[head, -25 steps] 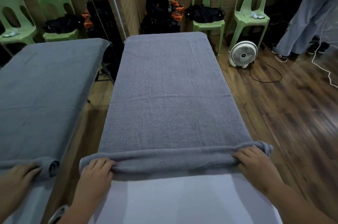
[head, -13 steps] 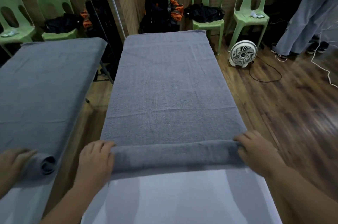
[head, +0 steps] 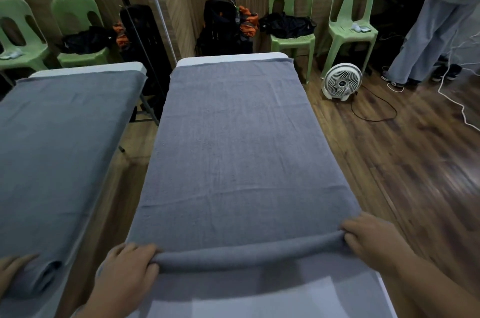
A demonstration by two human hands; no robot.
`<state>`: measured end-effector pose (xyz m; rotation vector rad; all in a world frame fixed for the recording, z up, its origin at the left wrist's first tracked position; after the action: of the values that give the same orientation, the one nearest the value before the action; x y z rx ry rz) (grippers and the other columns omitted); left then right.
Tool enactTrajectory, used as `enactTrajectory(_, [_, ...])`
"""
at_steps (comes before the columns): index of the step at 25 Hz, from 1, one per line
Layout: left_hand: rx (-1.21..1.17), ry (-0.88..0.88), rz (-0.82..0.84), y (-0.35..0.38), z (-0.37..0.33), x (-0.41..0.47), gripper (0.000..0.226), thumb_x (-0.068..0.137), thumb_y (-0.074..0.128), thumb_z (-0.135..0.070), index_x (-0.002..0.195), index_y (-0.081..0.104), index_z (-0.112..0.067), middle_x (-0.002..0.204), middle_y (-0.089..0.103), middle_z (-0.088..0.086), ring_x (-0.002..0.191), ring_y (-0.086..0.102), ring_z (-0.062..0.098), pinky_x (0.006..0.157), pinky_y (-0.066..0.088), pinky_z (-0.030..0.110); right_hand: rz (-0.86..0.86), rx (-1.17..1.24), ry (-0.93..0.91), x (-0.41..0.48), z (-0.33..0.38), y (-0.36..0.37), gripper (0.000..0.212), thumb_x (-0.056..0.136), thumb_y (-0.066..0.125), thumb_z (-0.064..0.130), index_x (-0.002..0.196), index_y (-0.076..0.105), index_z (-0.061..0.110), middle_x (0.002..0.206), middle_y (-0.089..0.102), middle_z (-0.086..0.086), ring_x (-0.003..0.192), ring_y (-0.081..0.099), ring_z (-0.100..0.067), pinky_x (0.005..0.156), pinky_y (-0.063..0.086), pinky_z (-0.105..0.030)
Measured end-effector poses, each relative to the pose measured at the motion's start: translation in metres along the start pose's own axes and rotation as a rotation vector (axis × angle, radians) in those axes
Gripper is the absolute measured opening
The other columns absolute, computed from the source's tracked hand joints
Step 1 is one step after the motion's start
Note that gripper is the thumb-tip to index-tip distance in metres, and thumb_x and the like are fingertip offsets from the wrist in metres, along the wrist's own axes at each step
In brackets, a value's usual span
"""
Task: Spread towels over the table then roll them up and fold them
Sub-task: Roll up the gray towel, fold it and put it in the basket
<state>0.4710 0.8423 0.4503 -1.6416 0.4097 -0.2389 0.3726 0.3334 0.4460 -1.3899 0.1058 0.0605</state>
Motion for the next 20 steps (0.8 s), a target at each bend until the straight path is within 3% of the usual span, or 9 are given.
enactTrajectory(3, [0.026, -0.068, 0.009, -0.003, 0.014, 0.03, 0.028, 0.081, 0.042, -0.044, 0.105, 0.057, -0.042, 0.093, 0.069, -0.013, 0.091, 0.063, 0.013, 0.09, 0.043, 0.042, 0.11, 0.03, 0.074, 0.03, -0.009, -0.01, 0.013, 0.076, 0.04, 0.033, 0.067, 0.047, 0.027, 0.069, 0.052, 0.011, 0.073, 0.05, -0.016, 0.062, 0.045, -0.038])
enactTrajectory(5, [0.059, -0.064, -0.041, -0.002, 0.01, 0.033, 0.037, 0.083, 0.046, -0.047, 0.115, 0.059, -0.033, 0.11, 0.066, -0.009, 0.102, 0.06, 0.018, 0.094, 0.043, 0.044, -0.04, 0.009, 0.045, 0.032, -0.005, -0.012, 0.013, 0.075, 0.05, 0.027, 0.081, 0.06, 0.031, 0.084, 0.059, 0.009, 0.082, 0.053, -0.02, 0.069, 0.049, -0.038])
enactTrajectory(8, [0.079, 0.029, 0.001, 0.015, -0.004, 0.013, 0.058, 0.073, 0.048, -0.047, 0.128, 0.056, -0.028, 0.131, 0.057, -0.004, 0.117, 0.055, 0.022, 0.102, 0.043, 0.049, -0.136, -0.035, -0.153, 0.007, 0.027, 0.007, 0.038, 0.062, 0.064, 0.02, 0.1, 0.067, 0.017, 0.102, 0.064, -0.001, 0.094, 0.057, -0.023, 0.087, 0.046, -0.037])
enactTrajectory(10, [0.086, 0.008, 0.014, 0.021, -0.006, 0.014, 0.065, 0.07, 0.046, -0.043, 0.131, 0.056, -0.026, 0.136, 0.056, -0.003, 0.118, 0.055, 0.021, 0.095, 0.048, 0.045, -0.072, -0.056, -0.108, 0.005, 0.031, 0.025, 0.056, 0.057, 0.068, 0.023, 0.112, 0.067, 0.015, 0.114, 0.066, -0.002, 0.106, 0.059, -0.024, 0.102, 0.035, -0.039])
enactTrajectory(12, [0.062, -0.044, -0.009, 0.017, -0.003, 0.027, 0.053, 0.072, 0.043, -0.038, 0.119, 0.063, -0.025, 0.122, 0.064, -0.002, 0.106, 0.059, 0.021, 0.082, 0.051, 0.041, -0.08, -0.047, -0.023, 0.017, 0.022, 0.032, 0.059, 0.054, 0.07, 0.022, 0.112, 0.067, 0.018, 0.112, 0.069, 0.0, 0.104, 0.062, -0.024, 0.106, 0.028, -0.041])
enactTrajectory(14, [0.08, -0.034, -0.03, 0.011, -0.001, 0.024, 0.034, 0.077, 0.04, -0.038, 0.097, 0.066, -0.028, 0.1, 0.068, -0.004, 0.092, 0.061, 0.021, 0.076, 0.05, 0.04, -0.082, -0.006, -0.021, 0.021, 0.016, 0.027, 0.045, 0.055, 0.068, 0.023, 0.1, 0.069, 0.025, 0.094, 0.07, 0.006, 0.089, 0.062, -0.019, 0.104, 0.031, -0.041])
enactTrajectory(17, [0.068, 0.006, -0.068, 0.002, 0.003, -0.005, 0.021, 0.076, 0.041, -0.039, 0.08, 0.061, -0.034, 0.081, 0.063, -0.011, 0.082, 0.06, 0.017, 0.077, 0.043, 0.04, 0.024, 0.04, -0.036, 0.014, 0.02, 0.005, 0.024, 0.065, 0.061, 0.033, 0.089, 0.058, 0.036, 0.078, 0.056, 0.014, 0.08, 0.048, -0.011, 0.084, 0.041, -0.032])
enactTrajectory(20, [0.06, -0.011, -0.139, -0.008, 0.008, -0.003, 0.017, 0.074, 0.041, -0.039, 0.076, 0.056, -0.034, 0.074, 0.059, -0.016, 0.08, 0.054, 0.011, 0.078, 0.038, 0.039, 0.155, 0.111, -0.05, 0.028, 0.022, -0.01, 0.013, 0.071, 0.05, 0.038, 0.083, 0.052, 0.033, 0.071, 0.048, 0.016, 0.074, 0.045, -0.008, 0.065, 0.031, -0.018])
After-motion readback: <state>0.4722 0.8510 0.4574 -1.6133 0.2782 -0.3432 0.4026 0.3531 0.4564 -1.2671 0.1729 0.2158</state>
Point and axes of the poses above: each hand's wrist, its own x-axis towards the middle knuckle, its own y-axis out of the palm, z = x × y, the point moved 4 cm from there along x, towards the middle knuckle
